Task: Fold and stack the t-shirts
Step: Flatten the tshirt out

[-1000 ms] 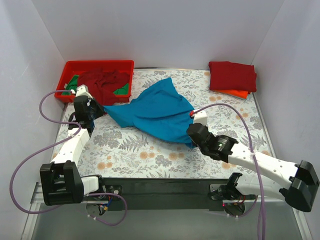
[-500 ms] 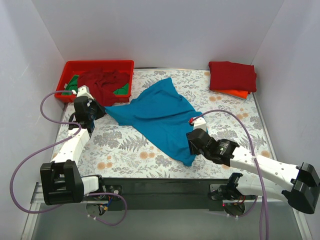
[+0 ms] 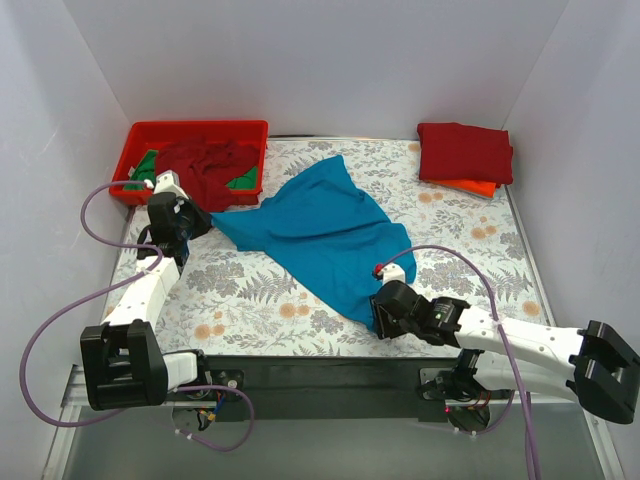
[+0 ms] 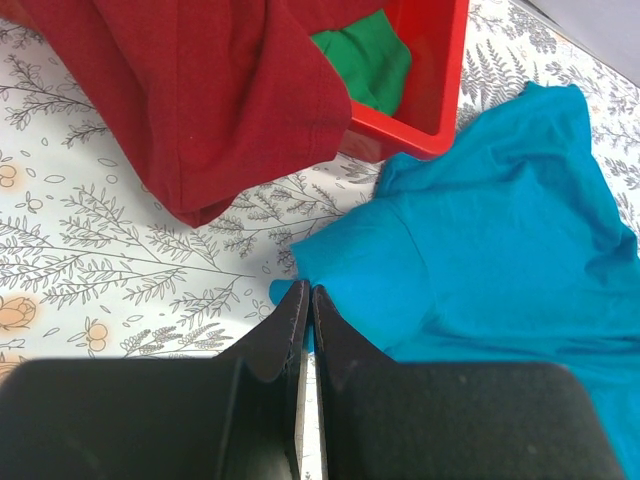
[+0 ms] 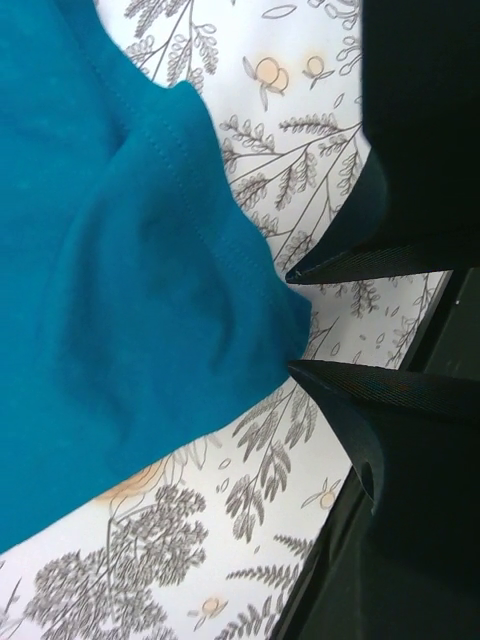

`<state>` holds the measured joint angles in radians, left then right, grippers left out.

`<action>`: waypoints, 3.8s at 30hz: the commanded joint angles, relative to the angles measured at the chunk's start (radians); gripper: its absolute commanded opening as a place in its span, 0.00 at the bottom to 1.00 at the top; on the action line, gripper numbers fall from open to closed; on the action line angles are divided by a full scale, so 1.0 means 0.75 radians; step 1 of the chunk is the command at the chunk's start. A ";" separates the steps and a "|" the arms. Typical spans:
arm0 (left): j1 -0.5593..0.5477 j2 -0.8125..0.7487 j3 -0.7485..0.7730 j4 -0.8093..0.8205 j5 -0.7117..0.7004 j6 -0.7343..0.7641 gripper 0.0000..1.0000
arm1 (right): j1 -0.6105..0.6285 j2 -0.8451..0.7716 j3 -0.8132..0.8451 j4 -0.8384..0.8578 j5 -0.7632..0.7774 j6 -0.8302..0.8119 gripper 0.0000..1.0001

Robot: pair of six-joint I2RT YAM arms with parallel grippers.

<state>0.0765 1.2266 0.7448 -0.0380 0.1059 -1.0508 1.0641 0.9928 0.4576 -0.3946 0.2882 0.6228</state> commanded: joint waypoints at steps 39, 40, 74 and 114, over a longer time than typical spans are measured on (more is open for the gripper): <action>0.061 0.042 -0.001 0.004 -0.073 0.010 0.00 | 0.054 0.047 0.275 -0.442 0.468 0.113 0.01; 0.078 0.052 -0.001 -0.005 -0.076 0.006 0.00 | 0.054 0.032 0.326 -0.492 0.477 0.117 0.01; 0.133 0.048 -0.034 0.042 0.117 -0.016 0.00 | 0.146 -0.019 -0.011 0.021 0.170 0.290 0.57; 0.137 0.095 -0.018 0.036 0.082 -0.004 0.00 | 0.121 -0.301 0.204 -0.542 0.271 0.389 0.42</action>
<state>0.1749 1.3087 0.7258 -0.0219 0.1635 -1.0622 1.1519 0.7605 0.6365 -0.8726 0.5308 0.9329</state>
